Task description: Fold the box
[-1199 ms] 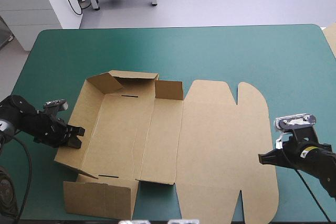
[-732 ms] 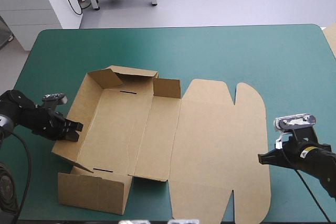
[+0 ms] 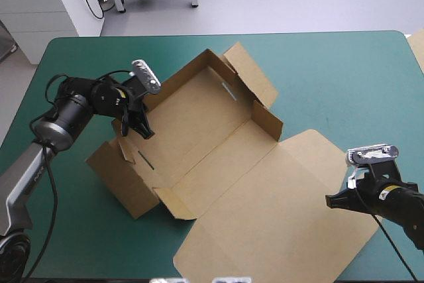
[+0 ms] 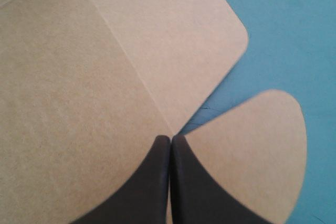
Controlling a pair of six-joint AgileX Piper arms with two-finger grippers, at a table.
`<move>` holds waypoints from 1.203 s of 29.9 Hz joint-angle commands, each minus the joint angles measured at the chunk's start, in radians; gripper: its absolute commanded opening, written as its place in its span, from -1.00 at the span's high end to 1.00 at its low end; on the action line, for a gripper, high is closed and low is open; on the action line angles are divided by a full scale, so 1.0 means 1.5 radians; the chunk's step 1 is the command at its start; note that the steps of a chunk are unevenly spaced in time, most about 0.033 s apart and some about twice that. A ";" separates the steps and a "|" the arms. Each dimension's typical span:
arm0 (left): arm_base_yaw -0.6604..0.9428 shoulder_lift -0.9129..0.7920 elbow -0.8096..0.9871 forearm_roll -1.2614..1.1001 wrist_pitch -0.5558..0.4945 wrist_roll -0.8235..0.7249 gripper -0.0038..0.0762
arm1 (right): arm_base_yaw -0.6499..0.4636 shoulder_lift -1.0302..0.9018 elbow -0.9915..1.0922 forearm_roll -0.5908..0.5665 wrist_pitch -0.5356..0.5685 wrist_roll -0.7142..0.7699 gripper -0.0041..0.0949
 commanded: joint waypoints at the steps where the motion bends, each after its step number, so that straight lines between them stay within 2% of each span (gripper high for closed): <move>1: -0.071 -0.022 -0.035 0.073 -0.131 0.004 0.92 | -0.006 -0.003 -0.017 0.004 -0.027 -0.006 0.96; 3: -0.110 -0.020 -0.040 0.121 -0.178 0.002 0.92 | -0.006 -0.003 -0.017 0.004 -0.026 -0.006 0.96; 7: -0.178 -0.011 -0.050 0.224 -0.216 -0.006 0.92 | -0.006 -0.003 -0.017 0.004 -0.025 -0.006 0.96; 12: -0.249 0.000 -0.050 0.411 -0.262 -0.119 0.92 | -0.006 -0.003 -0.017 0.005 -0.022 -0.006 0.96; 21: -0.330 0.029 -0.050 0.676 -0.267 -0.319 0.92 | -0.006 -0.003 -0.017 0.005 -0.021 -0.006 0.96; 24: -0.344 0.038 -0.050 0.716 -0.267 -0.356 0.92 | -0.006 -0.003 -0.017 0.005 -0.021 -0.006 0.96; 33: -0.382 0.071 -0.048 0.722 -0.243 -0.364 0.92 | -0.006 -0.003 -0.023 0.007 -0.025 -0.009 0.96; 36: -0.383 0.084 -0.046 0.743 -0.242 -0.419 0.92 | -0.006 -0.003 -0.037 0.007 -0.022 -0.009 0.96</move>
